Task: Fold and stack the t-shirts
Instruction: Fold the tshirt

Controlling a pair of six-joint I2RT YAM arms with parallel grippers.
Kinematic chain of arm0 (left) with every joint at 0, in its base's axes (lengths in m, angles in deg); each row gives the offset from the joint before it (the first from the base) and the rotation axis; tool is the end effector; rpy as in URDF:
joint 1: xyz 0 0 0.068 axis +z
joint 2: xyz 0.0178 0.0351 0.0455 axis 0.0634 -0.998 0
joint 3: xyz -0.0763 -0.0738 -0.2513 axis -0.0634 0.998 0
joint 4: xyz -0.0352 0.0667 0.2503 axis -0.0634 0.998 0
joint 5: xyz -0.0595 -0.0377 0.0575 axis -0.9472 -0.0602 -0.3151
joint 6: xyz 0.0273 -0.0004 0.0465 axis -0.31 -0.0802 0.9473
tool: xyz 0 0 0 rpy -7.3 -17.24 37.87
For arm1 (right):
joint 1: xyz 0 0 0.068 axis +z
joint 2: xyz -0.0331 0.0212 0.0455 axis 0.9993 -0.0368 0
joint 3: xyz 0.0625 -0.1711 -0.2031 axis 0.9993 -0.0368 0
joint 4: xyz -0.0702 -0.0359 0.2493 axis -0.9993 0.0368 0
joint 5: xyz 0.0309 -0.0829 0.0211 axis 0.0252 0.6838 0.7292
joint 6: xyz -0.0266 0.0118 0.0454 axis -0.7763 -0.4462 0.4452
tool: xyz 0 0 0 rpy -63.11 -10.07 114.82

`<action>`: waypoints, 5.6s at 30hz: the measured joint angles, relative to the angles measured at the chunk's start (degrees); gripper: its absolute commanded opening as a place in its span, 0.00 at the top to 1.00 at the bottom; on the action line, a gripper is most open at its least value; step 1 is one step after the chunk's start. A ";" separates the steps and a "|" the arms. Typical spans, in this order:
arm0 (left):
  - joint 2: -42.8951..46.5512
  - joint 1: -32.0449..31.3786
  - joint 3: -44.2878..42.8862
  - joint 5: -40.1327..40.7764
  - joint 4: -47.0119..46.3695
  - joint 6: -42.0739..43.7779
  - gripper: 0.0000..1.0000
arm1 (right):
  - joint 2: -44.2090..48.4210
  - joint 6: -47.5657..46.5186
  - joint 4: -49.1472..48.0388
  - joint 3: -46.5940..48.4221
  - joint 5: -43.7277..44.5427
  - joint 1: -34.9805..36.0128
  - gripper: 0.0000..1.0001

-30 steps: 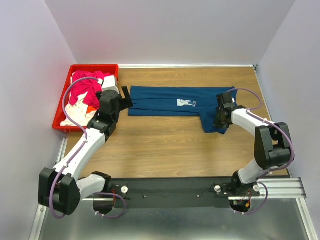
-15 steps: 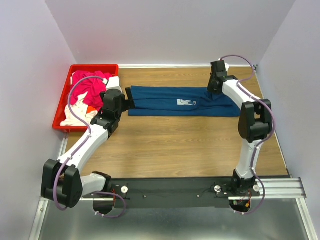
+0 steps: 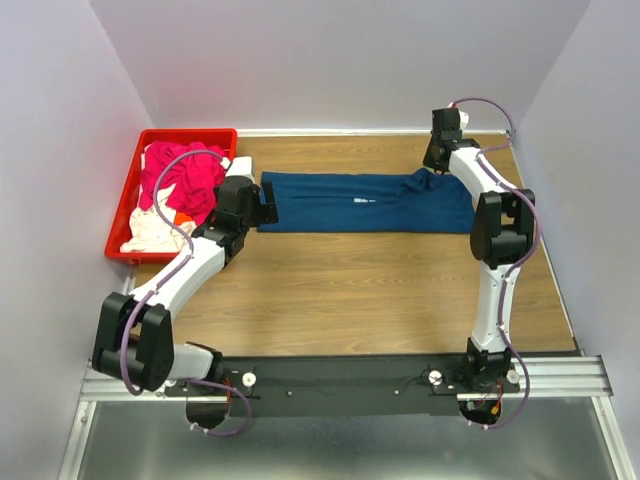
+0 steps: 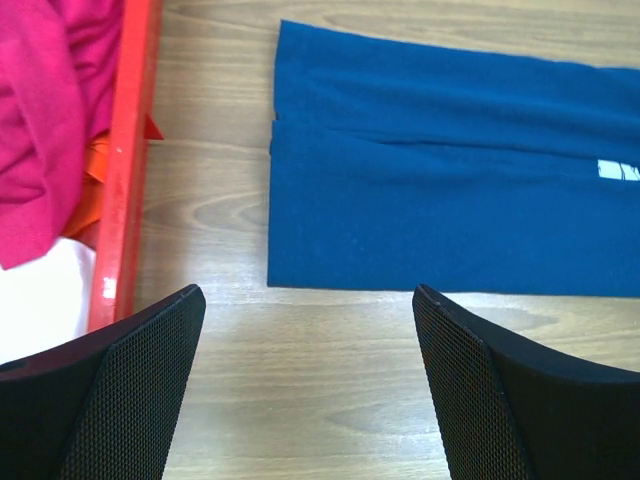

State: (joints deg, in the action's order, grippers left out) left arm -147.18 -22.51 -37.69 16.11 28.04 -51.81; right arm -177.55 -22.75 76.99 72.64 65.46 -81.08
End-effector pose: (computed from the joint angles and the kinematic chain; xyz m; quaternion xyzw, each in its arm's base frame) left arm 0.2798 -0.0874 0.2611 -0.0585 0.8569 -0.0745 0.5066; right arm 0.5046 0.0503 0.2200 0.1621 0.9022 -0.0360 0.3981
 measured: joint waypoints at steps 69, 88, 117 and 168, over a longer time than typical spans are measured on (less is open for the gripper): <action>9.62 3.48 3.67 -9.22 1.55 -0.61 0.08 | 18.91 26.25 -38.12 -45.86 -42.49 -8.02 0.49; 7.26 3.48 5.20 -5.49 -0.13 0.79 0.08 | 8.15 32.74 -43.65 -40.57 -43.89 -6.69 0.59; 6.51 3.48 5.20 -5.40 0.02 0.79 0.08 | 20.06 30.34 -41.27 -51.32 -41.13 -2.99 0.86; -60.89 -22.84 -60.74 -22.86 -1.57 -7.21 0.44 | 5.27 16.50 -28.63 -32.61 -50.88 -13.90 0.61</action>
State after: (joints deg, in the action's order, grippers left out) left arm -208.08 -45.35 -98.43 -6.75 26.47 -59.03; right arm -172.29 -6.25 48.36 40.03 14.58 -94.98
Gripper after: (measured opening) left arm 0.585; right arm 0.387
